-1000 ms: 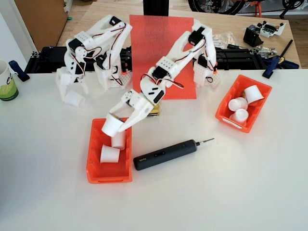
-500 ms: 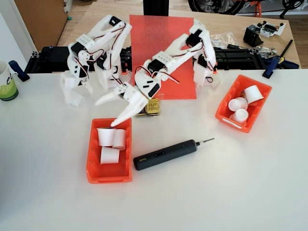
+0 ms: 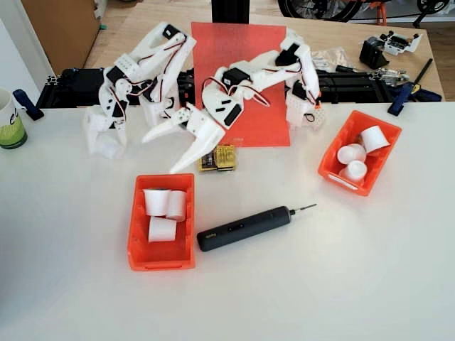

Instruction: Sort the coffee pods, blue into left, red into right

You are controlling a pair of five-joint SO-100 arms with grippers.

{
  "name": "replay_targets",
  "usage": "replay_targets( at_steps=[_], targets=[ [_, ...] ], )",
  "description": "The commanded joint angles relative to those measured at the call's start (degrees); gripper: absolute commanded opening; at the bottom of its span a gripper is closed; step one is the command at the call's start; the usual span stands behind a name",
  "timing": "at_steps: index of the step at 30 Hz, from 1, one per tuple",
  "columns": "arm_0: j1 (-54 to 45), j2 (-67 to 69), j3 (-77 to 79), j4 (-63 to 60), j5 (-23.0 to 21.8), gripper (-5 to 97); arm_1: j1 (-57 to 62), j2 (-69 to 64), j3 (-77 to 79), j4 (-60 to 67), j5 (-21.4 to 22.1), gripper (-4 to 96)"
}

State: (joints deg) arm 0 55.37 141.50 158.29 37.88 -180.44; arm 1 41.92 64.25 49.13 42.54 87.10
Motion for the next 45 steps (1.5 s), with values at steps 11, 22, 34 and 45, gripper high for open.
replay_targets(
  at_steps=[11,22,34,45],
  targets=[
    [-6.9,1.3,-0.4,1.5,-47.6,35,-0.5,0.3,-3.3,1.4,-3.4,36.8],
    [-13.8,17.4,-3.1,17.1,-46.9,35,-1.6,0.3,-3.3,2.5,-6.1,37.0],
    [-34.6,11.0,-26.5,31.2,-7.6,34,-3.7,0.6,-3.6,6.2,-7.3,36.9],
    [-55.2,-4.9,-28.2,19.9,18.2,29,-4.1,0.6,-3.6,6.1,-7.8,36.8]
  ],
)
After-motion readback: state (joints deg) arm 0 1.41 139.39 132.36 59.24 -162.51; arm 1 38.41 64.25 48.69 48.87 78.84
